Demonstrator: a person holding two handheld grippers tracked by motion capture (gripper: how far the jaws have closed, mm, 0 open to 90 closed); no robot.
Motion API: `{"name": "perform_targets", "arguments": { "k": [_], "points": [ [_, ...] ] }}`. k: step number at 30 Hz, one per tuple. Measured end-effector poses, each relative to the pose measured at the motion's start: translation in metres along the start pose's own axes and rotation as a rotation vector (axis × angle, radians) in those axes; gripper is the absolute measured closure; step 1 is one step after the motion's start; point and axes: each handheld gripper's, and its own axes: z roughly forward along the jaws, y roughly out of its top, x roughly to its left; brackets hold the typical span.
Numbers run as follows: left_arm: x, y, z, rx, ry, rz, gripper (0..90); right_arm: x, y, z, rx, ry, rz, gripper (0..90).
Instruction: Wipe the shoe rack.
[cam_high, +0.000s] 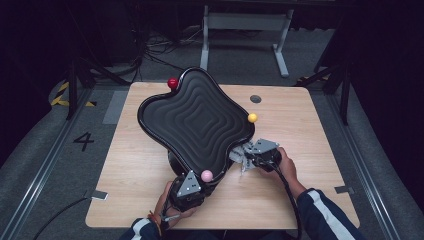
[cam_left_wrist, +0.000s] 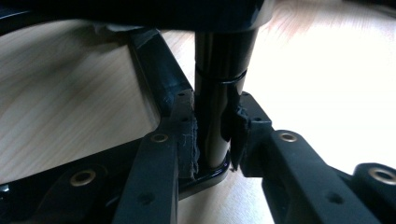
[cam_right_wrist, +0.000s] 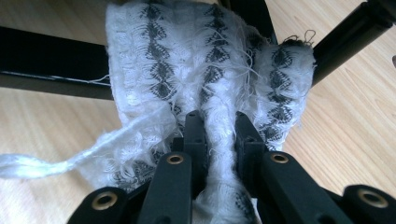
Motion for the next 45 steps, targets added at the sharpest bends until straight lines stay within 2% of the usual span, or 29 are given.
{"name": "perform_targets", "arguments": {
  "k": [1,10,12,13,15,16,20,22,23,24,25,26,30,32,34,36,41,43,44,45],
  "points": [
    [-0.001,-0.001,-0.001,0.003,-0.002,-0.018,69.7,0.0,-0.001,-0.002,-0.001,0.007,0.002,79.3],
    [0.0,-0.008,-0.021,0.007,-0.011,-0.034,58.2,-0.004,-0.007,-0.015,-0.027,0.017,0.015,79.0],
    [0.002,-0.01,-0.026,0.016,0.003,-0.032,53.9,-0.005,-0.007,-0.021,-0.039,0.021,0.011,78.9],
    [0.003,-0.012,-0.029,0.018,0.008,-0.046,53.9,-0.005,-0.007,-0.021,-0.039,0.021,0.011,78.9],
    [0.009,-0.016,-0.037,0.039,0.037,-0.039,51.1,-0.005,-0.007,-0.028,-0.052,0.015,0.003,78.9],
    [0.012,-0.018,-0.04,0.036,0.049,-0.055,50.0,-0.006,-0.007,-0.031,-0.062,0.018,0.008,79.0],
    [0.033,-0.027,-0.056,0.044,0.118,-0.109,44.9,-0.009,-0.006,-0.05,-0.12,0.027,0.019,79.1],
    [0.046,-0.03,-0.061,0.042,0.171,-0.159,42.2,-0.008,-0.005,-0.059,-0.14,0.029,0.016,79.2],
    [0.046,-0.03,-0.061,0.042,0.171,-0.159,41.3,-0.008,-0.005,-0.065,-0.151,0.029,0.018,79.3],
    [0.059,-0.032,-0.064,0.021,0.206,-0.205,40.2,-0.008,-0.004,-0.07,-0.164,0.033,0.026,79.3],
    [0.059,-0.032,-0.064,0.021,0.206,-0.205,39.5,-0.008,-0.004,-0.07,-0.164,0.033,0.026,79.3],
    [0.067,-0.031,-0.065,0.03,0.238,-0.212,39.5,-0.008,-0.004,-0.074,-0.167,0.031,0.024,79.3],
    [0.092,-0.033,-0.069,0.008,0.295,-0.281,35.8,-0.011,-0.002,-0.095,-0.2,0.005,0.035,79.3],
    [0.103,-0.035,-0.071,-0.003,0.306,-0.31,35.2,-0.014,-0.002,-0.104,-0.219,-0.021,0.043,79.3],
    [0.114,-0.036,-0.073,-0.03,0.298,-0.346,33.0,-0.015,0.0,-0.11,-0.236,-0.044,0.053,79.3],
    [0.123,-0.035,-0.073,-0.022,0.301,-0.369,32.8,-0.017,0.003,-0.114,-0.253,-0.046,0.061,79.3],
    [0.144,-0.03,-0.061,-0.007,0.315,-0.376,31.3,-0.019,0.011,-0.125,-0.294,-0.058,0.059,79.2],
    [0.153,-0.026,-0.054,0.019,0.315,-0.397,29.7,-0.021,0.014,-0.13,-0.316,-0.056,0.066,79.2],
    [0.157,-0.023,-0.049,0.029,0.322,-0.392,28.0,-0.022,0.017,-0.133,-0.329,-0.059,0.073,79.2],
    [0.157,-0.023,-0.049,0.029,0.322,-0.392,28.2,-0.022,0.017,-0.133,-0.329,-0.059,0.073,79.2]
  ]
}}
